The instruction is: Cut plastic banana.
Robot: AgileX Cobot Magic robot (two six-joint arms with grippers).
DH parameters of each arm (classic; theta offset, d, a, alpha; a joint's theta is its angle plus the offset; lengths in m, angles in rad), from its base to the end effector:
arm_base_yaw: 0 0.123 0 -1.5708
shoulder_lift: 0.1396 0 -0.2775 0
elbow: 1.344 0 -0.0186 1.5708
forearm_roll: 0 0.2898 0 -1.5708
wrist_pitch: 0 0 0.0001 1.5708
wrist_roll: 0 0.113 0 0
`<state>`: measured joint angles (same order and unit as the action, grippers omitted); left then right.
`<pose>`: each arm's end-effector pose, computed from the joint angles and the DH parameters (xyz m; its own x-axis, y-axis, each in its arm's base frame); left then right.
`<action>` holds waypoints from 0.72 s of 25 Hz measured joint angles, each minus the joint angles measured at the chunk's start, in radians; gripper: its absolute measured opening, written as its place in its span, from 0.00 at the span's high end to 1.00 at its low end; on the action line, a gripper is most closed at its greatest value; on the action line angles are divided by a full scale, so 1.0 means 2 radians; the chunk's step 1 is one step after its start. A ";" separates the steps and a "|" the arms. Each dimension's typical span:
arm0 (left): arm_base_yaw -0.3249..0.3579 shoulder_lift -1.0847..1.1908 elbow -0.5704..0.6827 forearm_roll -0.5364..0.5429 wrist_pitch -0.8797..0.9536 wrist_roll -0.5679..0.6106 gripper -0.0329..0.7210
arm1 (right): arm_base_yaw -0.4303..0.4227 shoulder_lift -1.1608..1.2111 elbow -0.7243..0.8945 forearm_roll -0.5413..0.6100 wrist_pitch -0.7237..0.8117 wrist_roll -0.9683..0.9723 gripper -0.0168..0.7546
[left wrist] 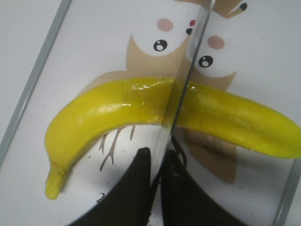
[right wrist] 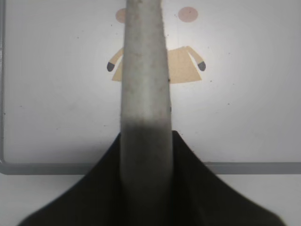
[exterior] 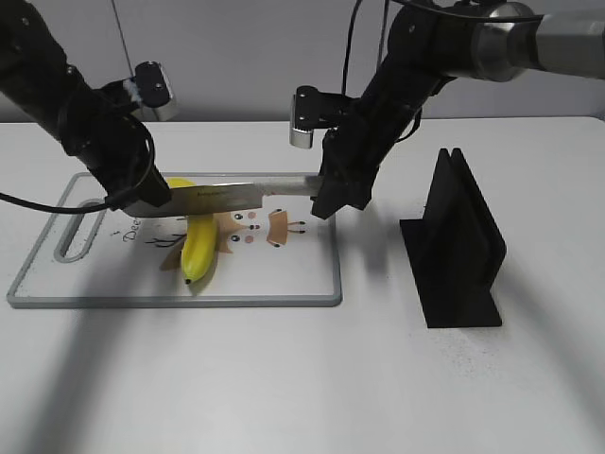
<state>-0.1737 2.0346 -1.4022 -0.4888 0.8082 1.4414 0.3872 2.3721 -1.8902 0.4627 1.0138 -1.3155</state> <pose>0.4308 -0.1146 0.1149 -0.2125 0.8837 -0.4170 0.9571 0.2743 0.0935 0.4662 0.2364 0.0900 -0.0751 -0.9013 -0.4265 -0.9964 0.0843 -0.0026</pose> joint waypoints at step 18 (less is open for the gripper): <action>-0.003 -0.141 0.013 -0.005 0.022 -0.014 0.90 | 0.005 -0.081 -0.095 -0.041 0.096 -0.007 0.76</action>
<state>-0.1788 1.7524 -1.3765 -0.4997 0.8513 1.4136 0.3969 2.2102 -2.0793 0.3811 1.2051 -1.3300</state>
